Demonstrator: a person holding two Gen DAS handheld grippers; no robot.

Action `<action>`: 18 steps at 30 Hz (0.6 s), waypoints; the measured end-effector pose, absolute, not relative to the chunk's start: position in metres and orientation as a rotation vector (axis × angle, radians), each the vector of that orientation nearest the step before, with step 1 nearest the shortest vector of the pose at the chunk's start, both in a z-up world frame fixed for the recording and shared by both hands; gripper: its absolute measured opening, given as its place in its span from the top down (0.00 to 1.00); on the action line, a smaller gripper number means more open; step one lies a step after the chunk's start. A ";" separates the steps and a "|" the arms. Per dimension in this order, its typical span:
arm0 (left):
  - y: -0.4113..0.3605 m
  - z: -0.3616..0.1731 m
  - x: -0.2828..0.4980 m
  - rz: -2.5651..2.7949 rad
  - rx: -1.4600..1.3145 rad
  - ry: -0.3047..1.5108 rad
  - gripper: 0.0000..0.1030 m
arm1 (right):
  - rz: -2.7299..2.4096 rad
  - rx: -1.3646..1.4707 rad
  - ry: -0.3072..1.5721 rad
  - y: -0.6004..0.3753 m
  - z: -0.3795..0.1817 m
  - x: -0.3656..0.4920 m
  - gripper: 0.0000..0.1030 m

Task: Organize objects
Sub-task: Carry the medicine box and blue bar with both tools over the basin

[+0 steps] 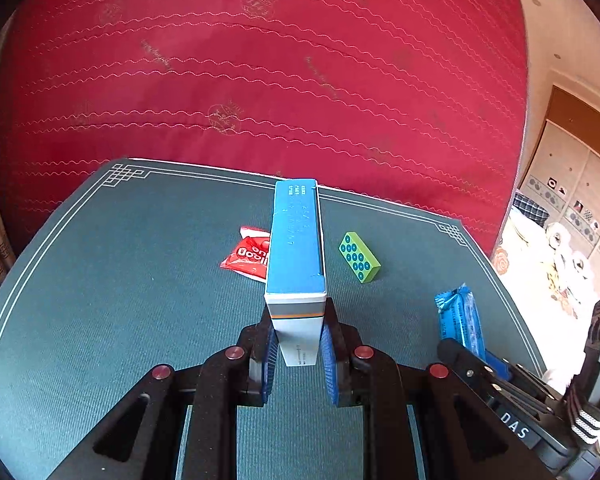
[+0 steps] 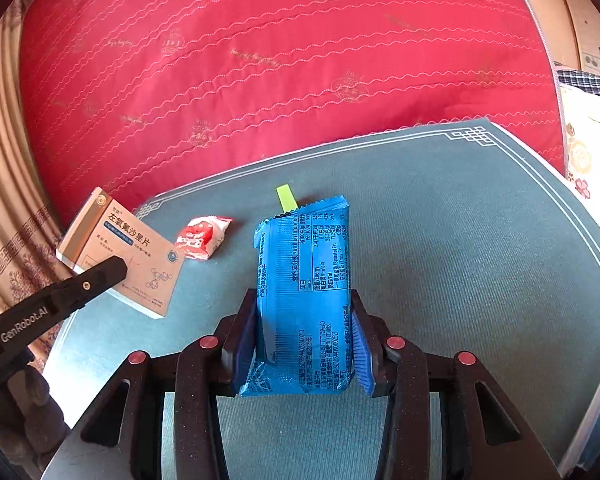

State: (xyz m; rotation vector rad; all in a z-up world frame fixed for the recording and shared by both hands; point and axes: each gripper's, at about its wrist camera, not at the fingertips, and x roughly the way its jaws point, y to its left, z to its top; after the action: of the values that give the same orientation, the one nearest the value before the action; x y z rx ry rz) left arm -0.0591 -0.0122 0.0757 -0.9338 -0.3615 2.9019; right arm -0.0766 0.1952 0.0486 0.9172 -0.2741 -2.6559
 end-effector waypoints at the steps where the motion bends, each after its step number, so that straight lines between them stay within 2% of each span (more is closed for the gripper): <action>1: -0.011 0.076 -0.059 2.905 -0.933 -0.355 0.80 | -2.662 0.905 -0.281 0.197 0.052 -0.072 0.59; 18: 0.031 0.087 -0.042 2.885 -0.839 -0.183 0.80 | -2.805 0.786 -0.281 0.255 0.094 0.005 0.59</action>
State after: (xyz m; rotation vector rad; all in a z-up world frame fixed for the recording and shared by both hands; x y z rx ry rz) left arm -0.0417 0.0309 0.0874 -0.8395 -0.1831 2.8852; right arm 0.0053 0.2550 0.0944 0.7860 -0.2805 -2.8052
